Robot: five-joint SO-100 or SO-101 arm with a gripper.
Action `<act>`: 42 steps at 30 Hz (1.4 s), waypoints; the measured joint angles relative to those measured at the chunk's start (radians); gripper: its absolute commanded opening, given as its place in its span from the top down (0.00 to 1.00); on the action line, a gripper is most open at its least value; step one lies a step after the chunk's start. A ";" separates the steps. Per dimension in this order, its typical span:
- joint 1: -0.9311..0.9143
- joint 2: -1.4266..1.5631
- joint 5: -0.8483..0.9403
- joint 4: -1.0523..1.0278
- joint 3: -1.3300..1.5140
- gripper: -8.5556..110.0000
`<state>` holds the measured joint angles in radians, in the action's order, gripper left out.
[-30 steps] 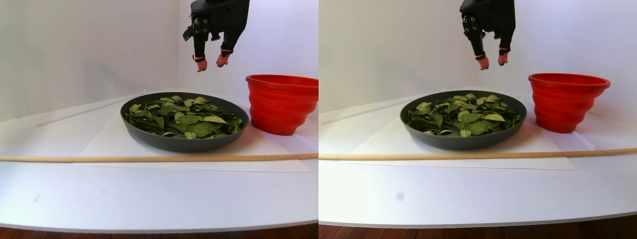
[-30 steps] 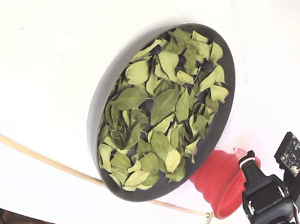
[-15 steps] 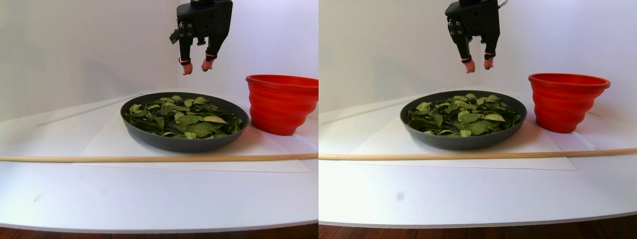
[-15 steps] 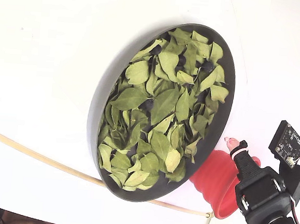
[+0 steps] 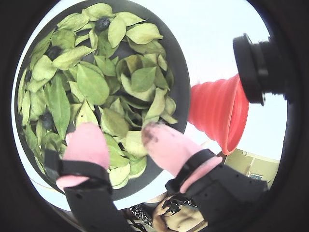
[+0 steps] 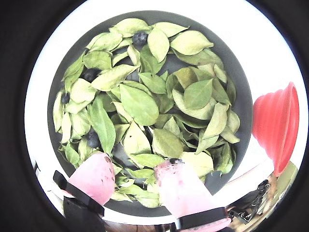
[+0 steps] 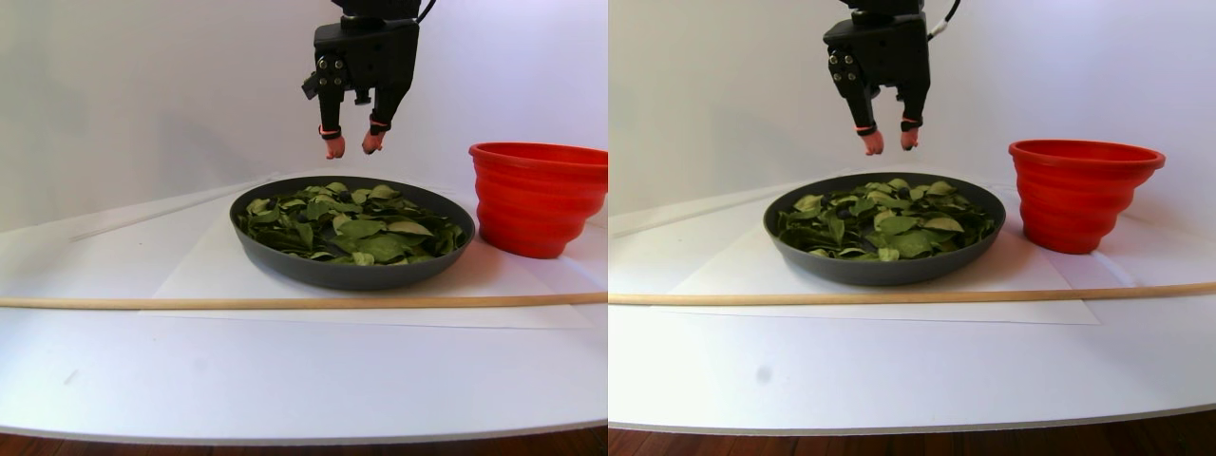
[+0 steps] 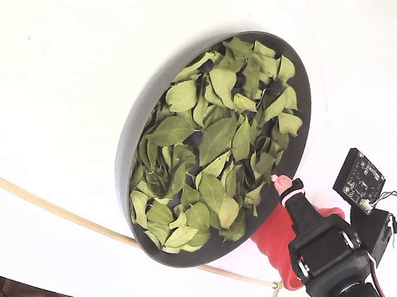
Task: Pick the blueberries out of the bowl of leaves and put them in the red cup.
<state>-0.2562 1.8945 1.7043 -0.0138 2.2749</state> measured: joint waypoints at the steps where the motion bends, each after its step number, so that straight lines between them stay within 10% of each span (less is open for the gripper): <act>1: 0.002 0.000 0.000 0.002 0.000 0.80; 42: 0.129 -0.132 -0.031 0.043 0.051 0.80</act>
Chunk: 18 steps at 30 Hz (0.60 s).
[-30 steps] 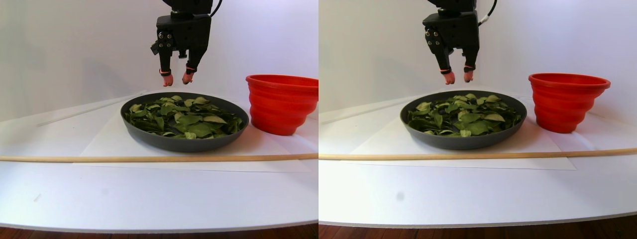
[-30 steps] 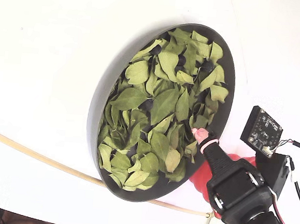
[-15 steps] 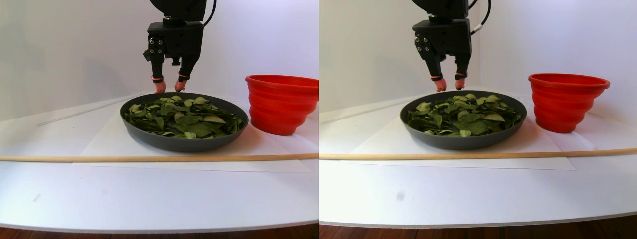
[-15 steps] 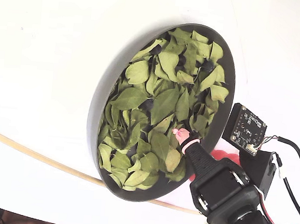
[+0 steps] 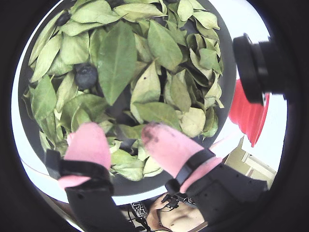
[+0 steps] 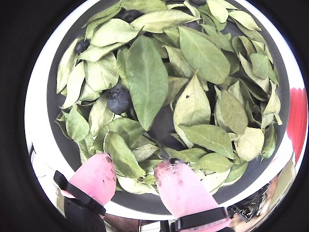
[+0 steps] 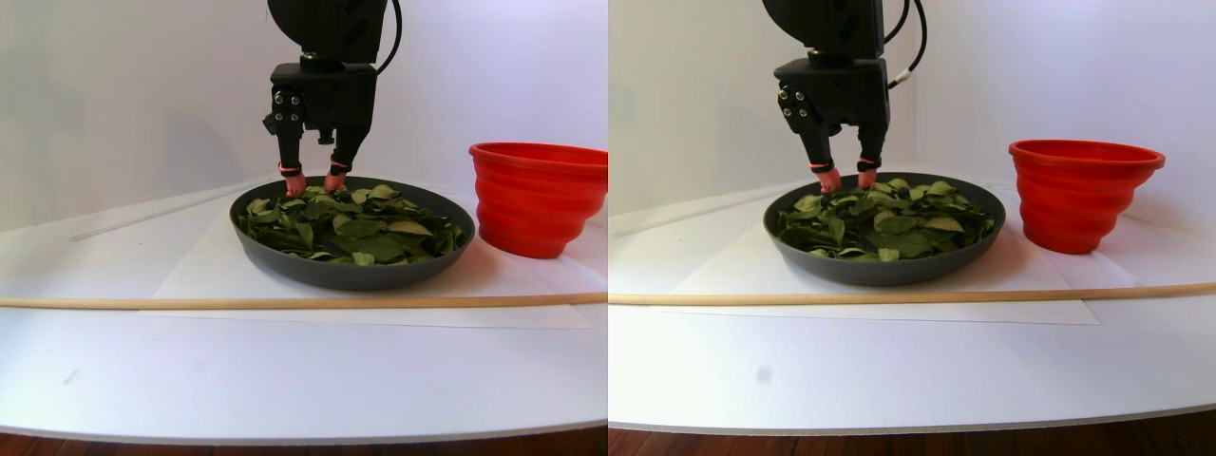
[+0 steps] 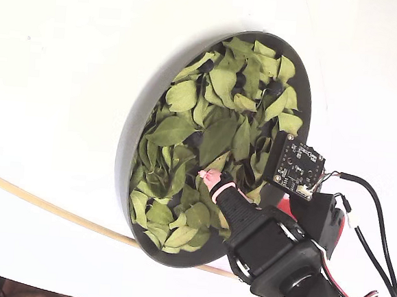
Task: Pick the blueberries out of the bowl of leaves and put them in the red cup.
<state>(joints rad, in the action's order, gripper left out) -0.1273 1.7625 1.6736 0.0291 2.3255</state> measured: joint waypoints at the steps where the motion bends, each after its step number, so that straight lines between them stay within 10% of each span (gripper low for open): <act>1: 0.005 -0.005 0.000 0.005 0.000 0.80; 18: 0.029 -0.121 0.000 0.087 -0.038 0.80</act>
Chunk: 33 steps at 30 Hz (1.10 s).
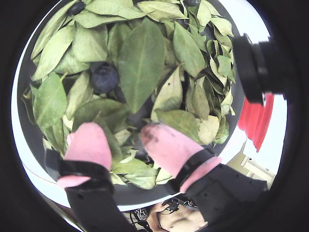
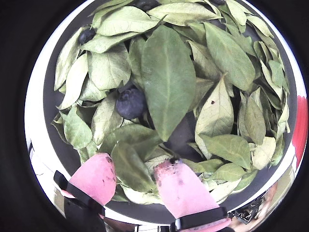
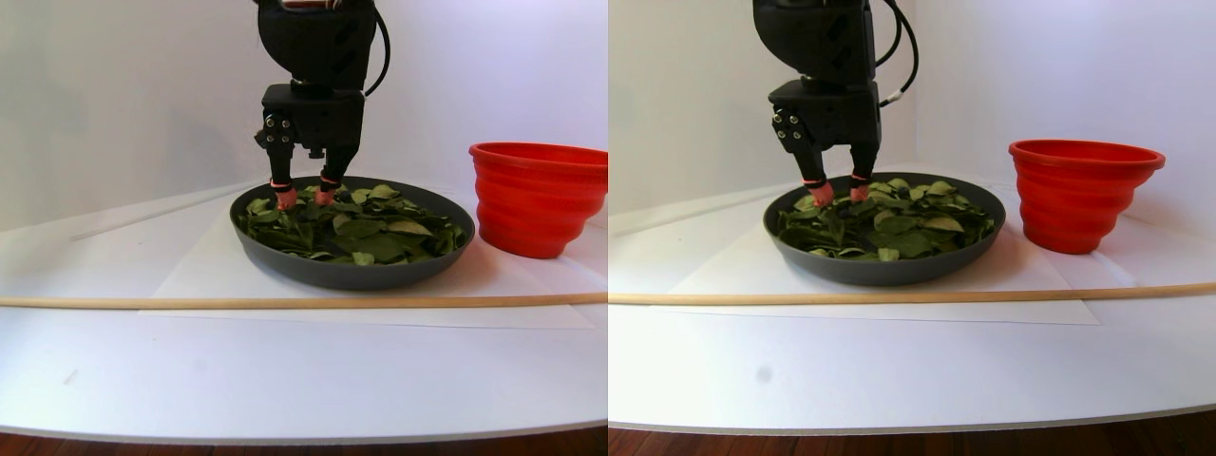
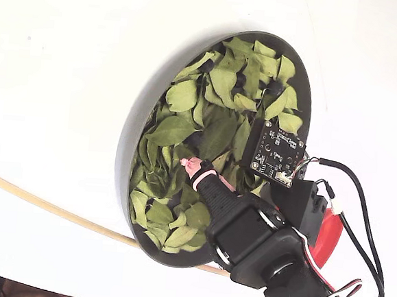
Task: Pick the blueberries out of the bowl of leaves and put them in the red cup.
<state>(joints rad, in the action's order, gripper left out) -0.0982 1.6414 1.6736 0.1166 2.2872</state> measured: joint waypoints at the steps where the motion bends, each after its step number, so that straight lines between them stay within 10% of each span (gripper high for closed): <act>1: 0.000 -0.003 0.000 0.002 -0.005 0.80; 33: 0.017 -0.101 -0.015 0.071 -0.081 0.79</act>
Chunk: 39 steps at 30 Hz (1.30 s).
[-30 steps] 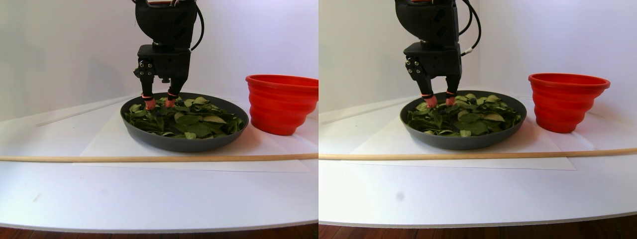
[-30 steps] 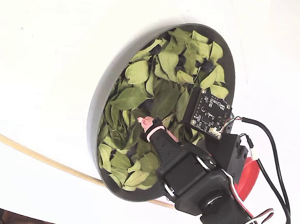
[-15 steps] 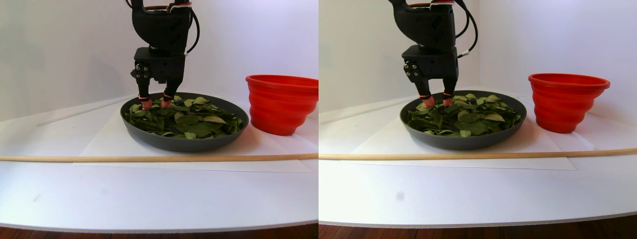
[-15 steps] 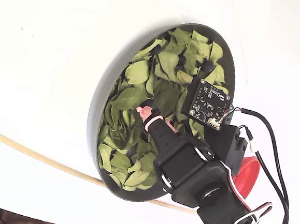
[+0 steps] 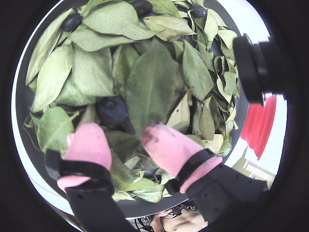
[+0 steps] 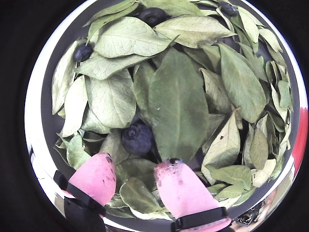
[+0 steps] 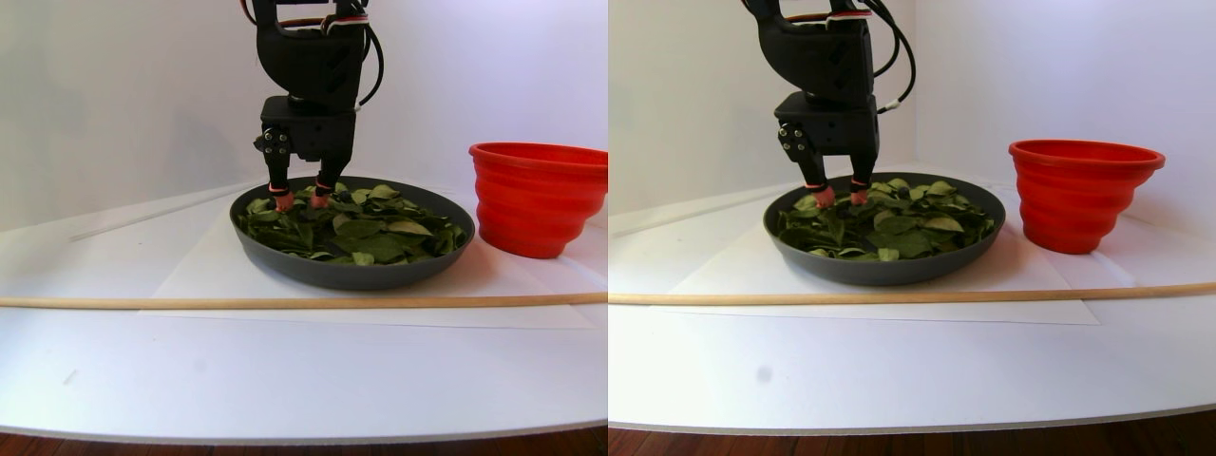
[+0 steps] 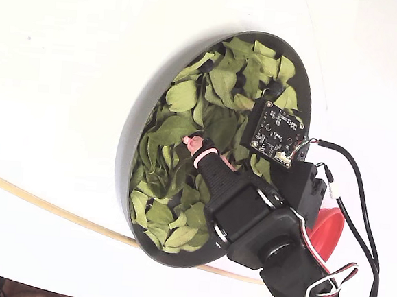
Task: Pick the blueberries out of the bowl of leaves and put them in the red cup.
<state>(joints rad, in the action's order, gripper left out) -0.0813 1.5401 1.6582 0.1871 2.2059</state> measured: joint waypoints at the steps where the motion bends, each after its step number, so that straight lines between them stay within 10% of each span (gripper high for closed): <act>1: -0.002 -0.006 0.000 0.003 -0.003 0.79; 39: -0.008 -0.115 -0.029 0.106 -0.041 0.78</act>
<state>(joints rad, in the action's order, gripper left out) -0.0890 1.4251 1.6291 0.2930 2.1644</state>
